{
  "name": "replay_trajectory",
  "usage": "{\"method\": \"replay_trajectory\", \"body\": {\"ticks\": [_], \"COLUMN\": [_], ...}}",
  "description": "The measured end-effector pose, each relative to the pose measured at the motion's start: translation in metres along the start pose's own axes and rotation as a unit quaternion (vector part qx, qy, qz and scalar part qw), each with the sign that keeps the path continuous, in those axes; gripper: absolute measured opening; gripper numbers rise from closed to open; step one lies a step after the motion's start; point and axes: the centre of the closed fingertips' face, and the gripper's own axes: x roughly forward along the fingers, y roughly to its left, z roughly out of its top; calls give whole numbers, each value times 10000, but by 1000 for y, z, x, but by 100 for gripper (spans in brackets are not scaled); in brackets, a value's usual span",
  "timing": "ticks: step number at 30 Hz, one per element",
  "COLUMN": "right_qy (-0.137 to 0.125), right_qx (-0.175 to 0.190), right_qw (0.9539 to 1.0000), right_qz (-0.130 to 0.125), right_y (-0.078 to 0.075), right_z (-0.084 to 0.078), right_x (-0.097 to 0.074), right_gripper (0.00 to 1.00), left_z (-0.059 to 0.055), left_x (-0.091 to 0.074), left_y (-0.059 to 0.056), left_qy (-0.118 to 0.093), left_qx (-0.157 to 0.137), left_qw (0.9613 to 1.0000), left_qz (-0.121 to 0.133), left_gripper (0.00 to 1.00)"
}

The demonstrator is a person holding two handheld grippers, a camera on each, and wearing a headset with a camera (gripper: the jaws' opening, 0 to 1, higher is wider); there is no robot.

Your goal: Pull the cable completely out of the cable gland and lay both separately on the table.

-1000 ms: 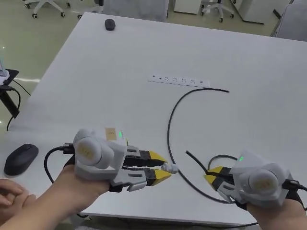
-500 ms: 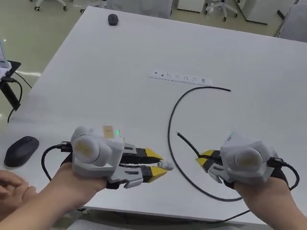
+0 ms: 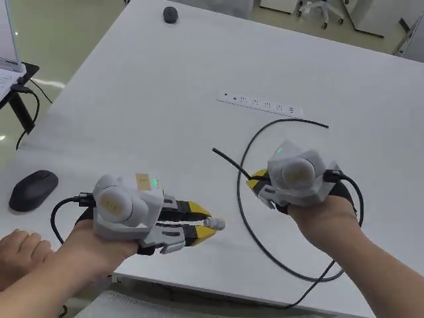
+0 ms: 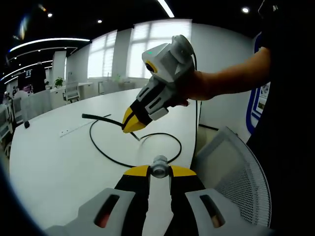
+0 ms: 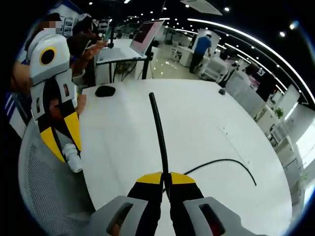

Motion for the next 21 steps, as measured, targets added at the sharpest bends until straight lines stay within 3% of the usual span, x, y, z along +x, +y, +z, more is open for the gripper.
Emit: {"method": "replay_trajectory", "body": {"ticks": [7, 21], "right_qy": [41, -108], "right_qx": [-426, -879], "right_qw": [9989, 9941], "right_qz": [171, 620], "right_y": [8, 37], "right_z": [20, 66], "right_x": [31, 73], "right_gripper": [0, 0], "left_z": [-17, -47], "left_x": [-3, -7], "left_y": [11, 37], "left_qy": [-15, 39], "left_qx": [60, -303], "left_qw": [9999, 9989], "left_qz": [127, 346], "left_gripper": [15, 15]}}
